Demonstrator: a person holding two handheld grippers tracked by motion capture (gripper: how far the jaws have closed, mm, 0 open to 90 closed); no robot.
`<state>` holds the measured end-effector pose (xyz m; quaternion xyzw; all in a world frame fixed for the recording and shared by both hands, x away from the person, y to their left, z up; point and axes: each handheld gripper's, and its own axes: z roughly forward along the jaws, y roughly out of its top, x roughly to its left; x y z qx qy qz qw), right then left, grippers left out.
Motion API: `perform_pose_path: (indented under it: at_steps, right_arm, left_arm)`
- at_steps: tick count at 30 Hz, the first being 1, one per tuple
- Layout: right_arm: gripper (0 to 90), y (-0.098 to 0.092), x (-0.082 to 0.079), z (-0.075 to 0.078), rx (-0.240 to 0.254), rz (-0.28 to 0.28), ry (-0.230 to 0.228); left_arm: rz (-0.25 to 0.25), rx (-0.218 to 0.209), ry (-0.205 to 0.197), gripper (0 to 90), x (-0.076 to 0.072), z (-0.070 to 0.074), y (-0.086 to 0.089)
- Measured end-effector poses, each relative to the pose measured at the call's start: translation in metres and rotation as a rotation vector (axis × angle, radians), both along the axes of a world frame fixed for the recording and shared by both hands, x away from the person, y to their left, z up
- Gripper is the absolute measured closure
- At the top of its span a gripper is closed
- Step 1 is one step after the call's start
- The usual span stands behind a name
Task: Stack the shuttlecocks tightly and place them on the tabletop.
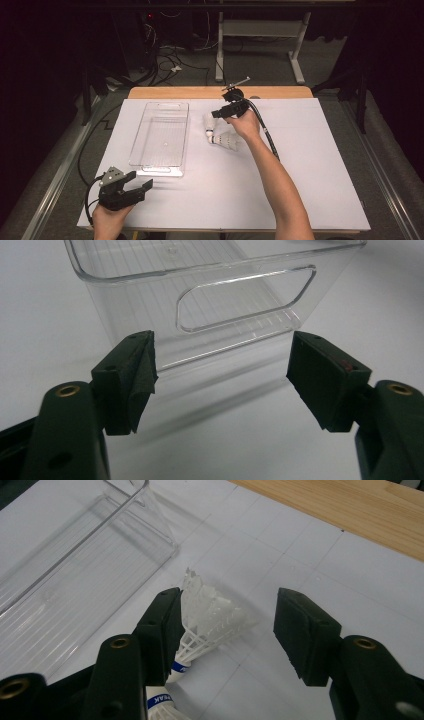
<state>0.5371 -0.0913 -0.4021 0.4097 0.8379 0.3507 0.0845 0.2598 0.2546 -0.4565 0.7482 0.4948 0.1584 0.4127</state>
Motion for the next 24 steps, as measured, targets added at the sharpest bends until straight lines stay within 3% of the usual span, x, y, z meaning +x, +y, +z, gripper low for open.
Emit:
perform_pose_path:
  at_steps: [24]
  right_arm:
    - [47.0, 0.031, 0.016, -0.008, -0.045, 0.011, 0.033]
  left_arm:
    - [-0.009, -0.006, 0.003, 28.7, 0.000, 0.000, 0.000]
